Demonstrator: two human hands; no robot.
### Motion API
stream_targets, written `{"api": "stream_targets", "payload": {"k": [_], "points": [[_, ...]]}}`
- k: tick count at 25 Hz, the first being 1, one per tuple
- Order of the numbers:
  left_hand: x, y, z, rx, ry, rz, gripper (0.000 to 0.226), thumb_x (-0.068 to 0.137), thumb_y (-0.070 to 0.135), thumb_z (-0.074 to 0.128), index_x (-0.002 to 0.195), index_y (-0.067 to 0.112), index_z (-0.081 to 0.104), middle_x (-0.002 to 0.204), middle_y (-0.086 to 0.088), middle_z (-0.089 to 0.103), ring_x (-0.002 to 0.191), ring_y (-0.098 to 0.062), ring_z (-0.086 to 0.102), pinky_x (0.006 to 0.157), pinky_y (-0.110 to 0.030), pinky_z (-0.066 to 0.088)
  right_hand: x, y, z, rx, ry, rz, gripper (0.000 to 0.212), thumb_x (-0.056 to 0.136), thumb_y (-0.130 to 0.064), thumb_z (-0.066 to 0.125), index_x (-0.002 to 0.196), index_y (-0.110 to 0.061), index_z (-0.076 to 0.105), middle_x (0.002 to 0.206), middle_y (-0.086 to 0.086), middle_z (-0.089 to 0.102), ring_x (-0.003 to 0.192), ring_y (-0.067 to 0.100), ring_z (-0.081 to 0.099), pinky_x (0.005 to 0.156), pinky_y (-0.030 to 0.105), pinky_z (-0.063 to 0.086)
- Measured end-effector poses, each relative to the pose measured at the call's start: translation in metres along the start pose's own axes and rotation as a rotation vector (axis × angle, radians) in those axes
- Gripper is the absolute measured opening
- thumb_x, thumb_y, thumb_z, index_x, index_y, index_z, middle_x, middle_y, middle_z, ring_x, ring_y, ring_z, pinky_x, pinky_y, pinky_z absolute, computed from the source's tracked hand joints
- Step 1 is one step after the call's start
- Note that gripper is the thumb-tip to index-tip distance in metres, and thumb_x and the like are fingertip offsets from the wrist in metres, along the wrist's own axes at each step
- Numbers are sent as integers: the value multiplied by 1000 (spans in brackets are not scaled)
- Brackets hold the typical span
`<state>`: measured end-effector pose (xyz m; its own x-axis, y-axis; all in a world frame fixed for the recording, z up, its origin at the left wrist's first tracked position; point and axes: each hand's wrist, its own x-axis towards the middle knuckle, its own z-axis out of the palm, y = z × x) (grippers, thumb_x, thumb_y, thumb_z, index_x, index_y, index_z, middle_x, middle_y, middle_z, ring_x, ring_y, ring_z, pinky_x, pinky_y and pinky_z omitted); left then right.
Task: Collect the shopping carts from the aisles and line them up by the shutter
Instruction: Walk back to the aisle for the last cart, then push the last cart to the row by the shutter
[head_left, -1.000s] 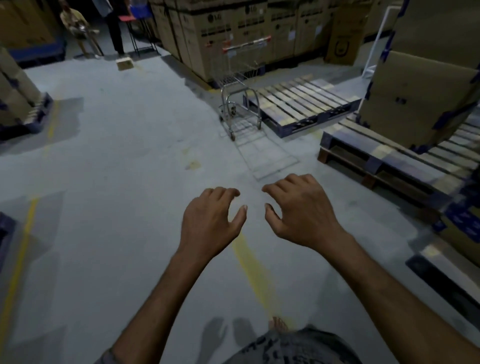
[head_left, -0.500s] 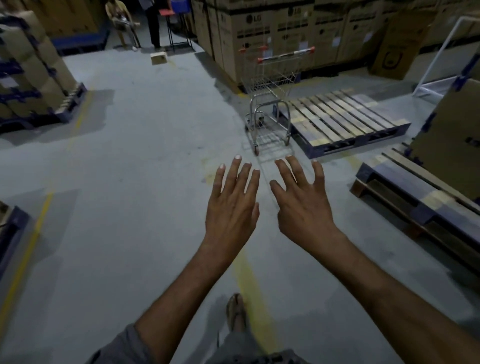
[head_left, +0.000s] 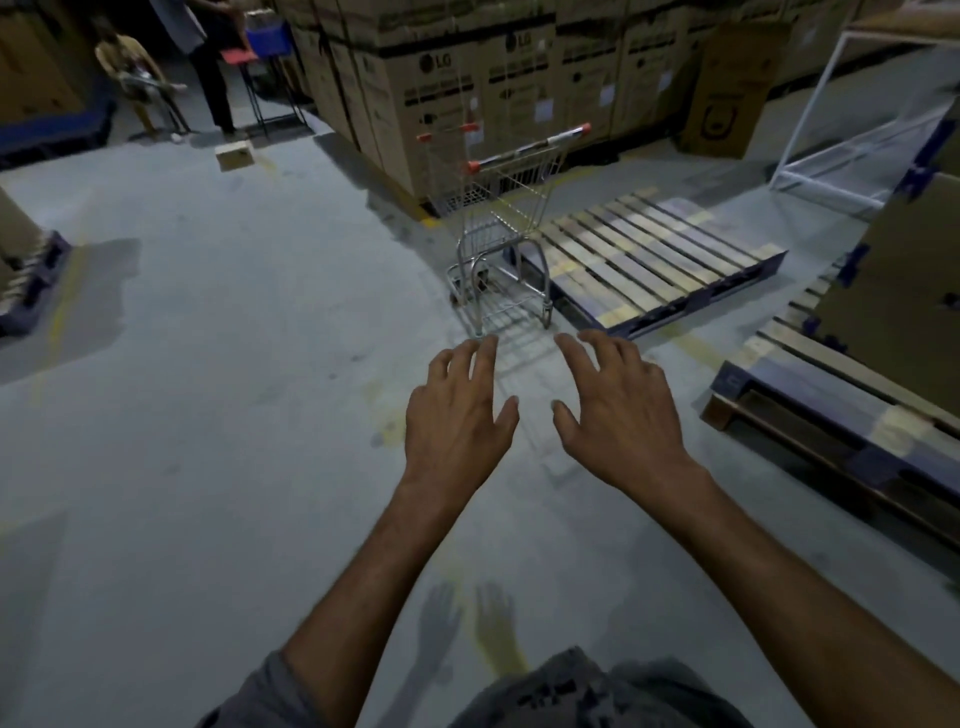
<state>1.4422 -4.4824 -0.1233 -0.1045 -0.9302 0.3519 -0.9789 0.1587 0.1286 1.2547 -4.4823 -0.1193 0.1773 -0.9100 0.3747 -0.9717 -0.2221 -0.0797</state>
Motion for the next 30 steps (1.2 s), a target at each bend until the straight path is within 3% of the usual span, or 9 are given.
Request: {"api": "stream_targets", "payload": {"k": [4, 7, 11, 16, 19, 21, 23, 27, 30], "points": [[77, -15, 32, -57, 1, 21, 73, 95, 50, 57, 157, 27, 27, 153, 1, 43, 137, -22, 43, 74, -37, 56, 78, 16, 37, 88, 15, 52, 83, 90, -48, 64, 158, -26, 21, 153, 8, 39, 132, 29, 44, 93, 49, 52], [142, -21, 64, -62, 1, 49, 75, 96, 47, 58, 159, 34, 19, 159, 4, 35, 137, -20, 42, 68, -35, 56, 142, 44, 71, 104, 15, 41, 86, 90, -47, 64, 159, -28, 15, 153, 8, 39, 131, 30, 47, 98, 51, 49], [239, -22, 110, -70, -6, 31, 82, 95, 44, 61, 160, 38, 12, 162, 5, 27, 139, -20, 39, 67, -37, 57, 236, 90, 119, 120, -2, 17, 84, 89, -43, 66, 158, -29, 19, 153, 6, 37, 129, 30, 48, 100, 50, 45], [368, -27, 154, -41, 38, -1, 84, 93, 41, 65, 160, 35, 16, 163, 4, 28, 142, -20, 38, 68, -36, 60, 363, 144, 158, 96, -3, -77, 79, 90, -45, 67, 155, -27, 27, 155, 5, 36, 138, 28, 39, 105, 50, 42], [437, -34, 181, -39, 55, -23, 84, 94, 49, 61, 162, 32, 13, 165, 2, 27, 147, -22, 33, 87, -41, 56, 435, 166, 180, 89, 7, -86, 77, 93, -59, 57, 157, -29, 25, 161, 8, 30, 148, 30, 27, 114, 58, 31], [478, -42, 202, -17, 56, -20, 83, 95, 56, 55, 162, 30, 14, 165, 0, 29, 150, -23, 29, 106, -44, 44, 477, 177, 200, 91, 9, -75, 77, 95, -67, 47, 158, -31, 22, 165, 8, 25, 152, 30, 20, 118, 60, 24], [518, -50, 224, -20, 61, -14, 81, 96, 57, 51, 162, 28, 15, 165, 0, 29, 153, -23, 24, 116, -46, 34, 518, 185, 221, 115, 7, -68, 76, 96, -71, 42, 159, -32, 22, 165, 7, 24, 153, 29, 17, 119, 61, 22], [611, -78, 269, -90, 51, 19, 81, 97, 58, 48, 163, 28, 12, 168, 1, 23, 155, -23, 18, 119, -47, 29, 605, 199, 268, 182, 0, -55, 76, 96, -73, 40, 158, -32, 23, 163, 5, 25, 151, 29, 22, 115, 63, 28], [690, -105, 297, -215, 29, 2, 88, 94, 56, 55, 163, 33, 5, 166, 0, 26, 148, -26, 36, 107, -49, 46, 674, 210, 300, 259, -3, -20, 78, 94, -77, 35, 158, -35, 18, 162, 3, 26, 149, 28, 26, 113, 60, 34]]}}
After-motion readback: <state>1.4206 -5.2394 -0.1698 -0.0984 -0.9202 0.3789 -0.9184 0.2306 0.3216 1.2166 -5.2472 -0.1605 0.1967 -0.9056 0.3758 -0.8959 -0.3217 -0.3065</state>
